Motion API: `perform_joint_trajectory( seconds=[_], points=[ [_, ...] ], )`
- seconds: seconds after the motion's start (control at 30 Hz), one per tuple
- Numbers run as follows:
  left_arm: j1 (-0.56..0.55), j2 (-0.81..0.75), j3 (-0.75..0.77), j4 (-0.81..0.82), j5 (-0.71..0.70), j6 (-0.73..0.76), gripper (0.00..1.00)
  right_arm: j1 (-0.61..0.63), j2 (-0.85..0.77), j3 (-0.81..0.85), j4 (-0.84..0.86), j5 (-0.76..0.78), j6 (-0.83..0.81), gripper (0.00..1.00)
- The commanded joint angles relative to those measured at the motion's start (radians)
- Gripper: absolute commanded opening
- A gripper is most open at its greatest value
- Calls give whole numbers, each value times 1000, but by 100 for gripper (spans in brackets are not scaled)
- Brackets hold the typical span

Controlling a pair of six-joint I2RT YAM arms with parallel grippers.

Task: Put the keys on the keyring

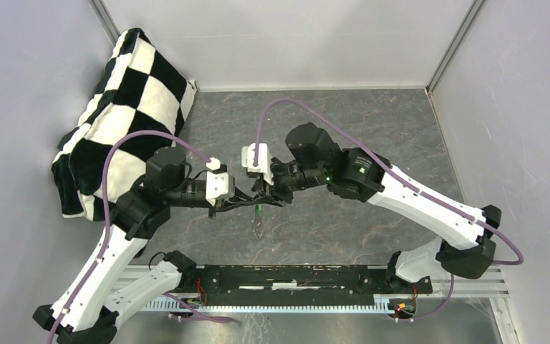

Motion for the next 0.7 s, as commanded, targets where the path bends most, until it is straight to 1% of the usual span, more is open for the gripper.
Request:
perform_joint_trajectory(
  seconds=[0.0, 0.07, 0.13, 0.2, 0.27, 0.33, 0.47, 0.67],
  points=[
    [-4, -25, 19, 86, 21, -27, 2, -10, -161, -125, 247, 94, 92, 44],
    [-4, -61, -13, 186, 9, -113, 2, -39, -266, -252, 390, 90, 164, 51],
    [-4, -90, -43, 288, 4, -196, 2, -75, -350, -369, 511, 57, 235, 56],
    [-3, -99, -54, 356, 6, -261, 2, -99, -389, -432, 563, 38, 274, 57],
    [-3, -97, -50, 390, 18, -303, 2, -114, -410, -480, 604, 19, 323, 57],
    [-3, -95, -49, 417, 38, -336, 2, -133, -430, -529, 685, -24, 367, 57],
    [-4, -94, -54, 455, 67, -374, 2, -159, -424, -568, 831, -129, 437, 58],
    [-4, -95, -58, 457, 76, -376, 2, -165, -399, -556, 930, -238, 453, 57]
  ],
)
